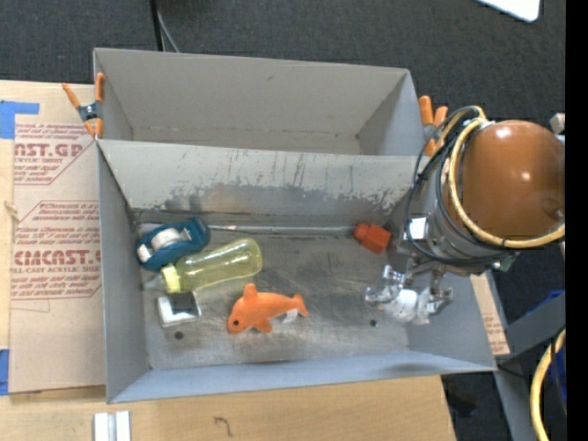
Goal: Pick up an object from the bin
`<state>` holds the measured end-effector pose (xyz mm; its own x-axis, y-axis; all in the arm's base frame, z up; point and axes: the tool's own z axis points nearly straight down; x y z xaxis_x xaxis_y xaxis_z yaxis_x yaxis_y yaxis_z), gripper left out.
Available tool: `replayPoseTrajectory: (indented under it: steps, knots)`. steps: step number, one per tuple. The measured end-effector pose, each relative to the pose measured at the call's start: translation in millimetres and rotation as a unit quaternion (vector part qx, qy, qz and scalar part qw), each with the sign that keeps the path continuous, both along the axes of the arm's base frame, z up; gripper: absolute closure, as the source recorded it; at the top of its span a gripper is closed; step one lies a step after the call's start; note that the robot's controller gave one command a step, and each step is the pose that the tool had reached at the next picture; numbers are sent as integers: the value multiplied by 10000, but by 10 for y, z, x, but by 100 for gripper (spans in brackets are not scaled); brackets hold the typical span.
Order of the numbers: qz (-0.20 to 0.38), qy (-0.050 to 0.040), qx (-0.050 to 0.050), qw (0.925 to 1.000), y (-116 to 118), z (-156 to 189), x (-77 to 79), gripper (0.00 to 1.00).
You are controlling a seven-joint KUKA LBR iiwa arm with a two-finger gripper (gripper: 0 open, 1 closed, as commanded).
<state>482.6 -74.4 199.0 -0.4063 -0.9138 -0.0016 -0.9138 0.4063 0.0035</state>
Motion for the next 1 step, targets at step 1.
replayPoseTrajectory:
  steps: [1]
  knots:
    - [104, -9, -1, 9999, 10, 444, 16, 100]
